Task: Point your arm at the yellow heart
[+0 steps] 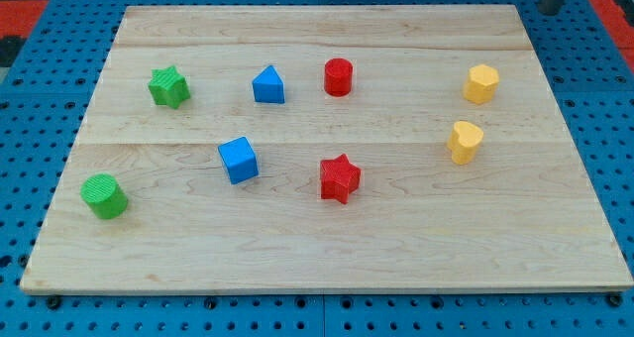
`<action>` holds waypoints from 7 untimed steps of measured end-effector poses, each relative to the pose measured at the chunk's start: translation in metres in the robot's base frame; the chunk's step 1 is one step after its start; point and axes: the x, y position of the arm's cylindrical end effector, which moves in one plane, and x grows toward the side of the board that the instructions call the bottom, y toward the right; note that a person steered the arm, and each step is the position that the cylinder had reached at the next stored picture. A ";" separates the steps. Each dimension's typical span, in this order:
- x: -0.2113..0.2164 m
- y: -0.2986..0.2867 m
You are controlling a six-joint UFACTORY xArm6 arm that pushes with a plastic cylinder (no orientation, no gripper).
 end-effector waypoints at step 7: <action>0.073 -0.037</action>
